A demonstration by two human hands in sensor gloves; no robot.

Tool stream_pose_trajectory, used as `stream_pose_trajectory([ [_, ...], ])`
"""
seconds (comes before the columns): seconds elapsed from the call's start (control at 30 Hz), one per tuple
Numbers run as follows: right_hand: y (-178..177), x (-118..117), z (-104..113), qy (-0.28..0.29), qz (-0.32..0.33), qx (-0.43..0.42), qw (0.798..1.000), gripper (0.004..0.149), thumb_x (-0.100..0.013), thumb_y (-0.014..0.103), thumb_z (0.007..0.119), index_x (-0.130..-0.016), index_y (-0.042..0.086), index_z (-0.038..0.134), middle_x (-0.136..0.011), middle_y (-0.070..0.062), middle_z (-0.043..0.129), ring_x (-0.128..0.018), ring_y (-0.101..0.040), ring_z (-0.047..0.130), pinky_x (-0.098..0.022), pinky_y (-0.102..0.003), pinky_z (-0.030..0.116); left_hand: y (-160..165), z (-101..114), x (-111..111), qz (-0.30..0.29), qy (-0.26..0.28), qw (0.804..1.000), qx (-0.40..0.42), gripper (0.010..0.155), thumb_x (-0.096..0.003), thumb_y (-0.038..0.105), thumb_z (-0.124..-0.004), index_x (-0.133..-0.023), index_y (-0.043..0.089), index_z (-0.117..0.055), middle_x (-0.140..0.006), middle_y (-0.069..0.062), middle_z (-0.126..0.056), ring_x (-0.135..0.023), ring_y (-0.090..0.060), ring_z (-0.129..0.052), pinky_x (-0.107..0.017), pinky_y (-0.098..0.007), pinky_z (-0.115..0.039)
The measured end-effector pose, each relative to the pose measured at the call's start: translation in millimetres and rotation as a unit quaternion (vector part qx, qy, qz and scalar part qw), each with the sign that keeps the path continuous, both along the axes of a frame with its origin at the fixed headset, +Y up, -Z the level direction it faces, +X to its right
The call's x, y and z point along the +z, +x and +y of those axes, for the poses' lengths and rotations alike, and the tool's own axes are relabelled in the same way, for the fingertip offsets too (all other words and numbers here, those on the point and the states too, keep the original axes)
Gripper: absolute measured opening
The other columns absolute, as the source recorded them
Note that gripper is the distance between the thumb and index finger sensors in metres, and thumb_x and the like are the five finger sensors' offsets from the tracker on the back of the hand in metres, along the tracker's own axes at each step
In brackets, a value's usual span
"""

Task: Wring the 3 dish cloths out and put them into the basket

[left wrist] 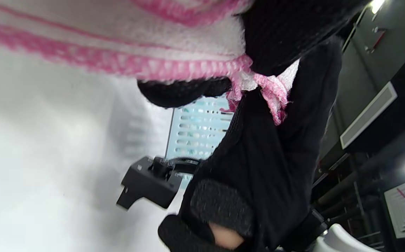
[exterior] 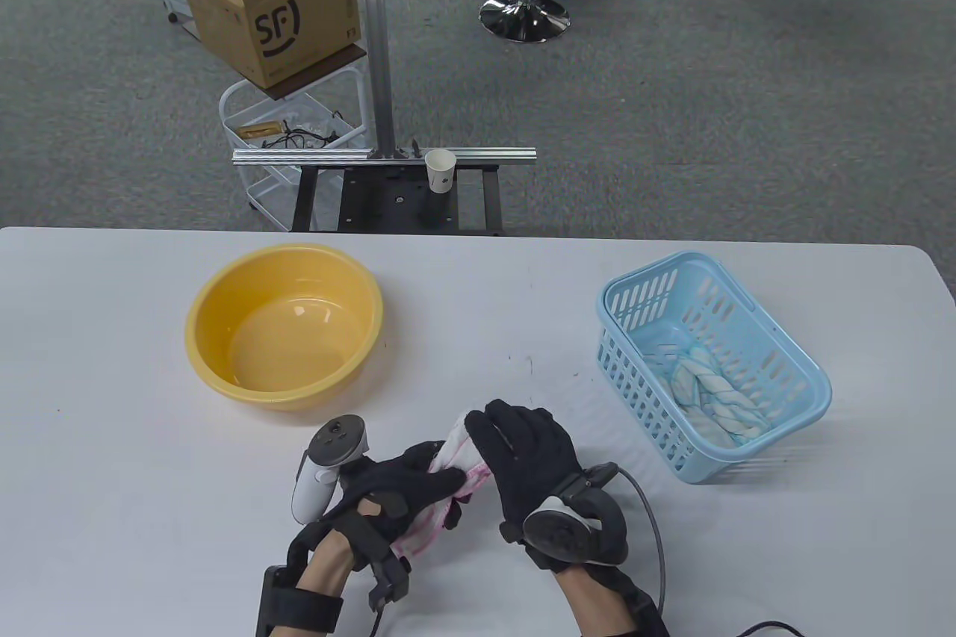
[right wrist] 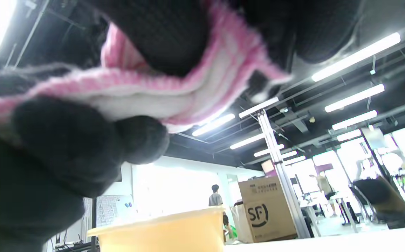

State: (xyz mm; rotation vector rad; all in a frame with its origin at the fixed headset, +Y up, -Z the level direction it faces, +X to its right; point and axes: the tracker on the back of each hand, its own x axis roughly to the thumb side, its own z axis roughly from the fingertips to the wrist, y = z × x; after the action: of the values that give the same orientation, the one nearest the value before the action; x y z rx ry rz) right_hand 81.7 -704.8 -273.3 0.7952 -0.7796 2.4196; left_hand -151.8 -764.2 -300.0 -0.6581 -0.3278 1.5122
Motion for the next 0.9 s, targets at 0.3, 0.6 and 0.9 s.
stream_pose_trajectory([
  [0.3,-5.1,-3.5,-8.5,-0.010,0.006,0.074,0.997,0.082,-0.051,0.044,0.084,-0.108,0.028,0.028,-0.115,-0.014,0.036,-0.101,-0.048,0.055,-0.070,-0.068,0.052,-7.3,-14.8,-2.0,-0.003,-0.101,0.973,0.210,0.060,-0.0550,0.051,-0.076,-0.102,0.016,-0.064,-0.075,0.006,-0.089,-0.035,-0.009,-0.098,-0.037,-0.036,-0.085],
  [0.6,-11.1,3.5,-2.7,0.075,0.013,0.110,0.991,0.097,-0.048,0.049,0.086,-0.100,0.045,0.004,-0.114,-0.007,0.011,-0.104,-0.046,0.037,-0.072,-0.066,0.045,31.6,-5.1,11.3,-0.170,-0.113,0.969,0.141,0.063,-0.0547,0.057,-0.074,-0.100,0.013,-0.069,-0.063,0.006,-0.096,-0.021,-0.007,-0.097,-0.026,-0.035,-0.087],
  [0.9,-14.8,1.8,-1.5,0.073,0.010,0.124,0.990,0.063,-0.048,0.035,0.092,-0.101,0.028,0.059,-0.106,-0.013,0.063,-0.092,-0.042,0.073,-0.067,-0.062,0.062,10.4,1.6,5.5,-0.095,-0.051,0.994,-0.017,0.069,-0.0522,0.062,-0.071,-0.098,0.011,-0.072,-0.062,0.004,-0.097,-0.021,-0.009,-0.097,-0.025,-0.036,-0.086],
])
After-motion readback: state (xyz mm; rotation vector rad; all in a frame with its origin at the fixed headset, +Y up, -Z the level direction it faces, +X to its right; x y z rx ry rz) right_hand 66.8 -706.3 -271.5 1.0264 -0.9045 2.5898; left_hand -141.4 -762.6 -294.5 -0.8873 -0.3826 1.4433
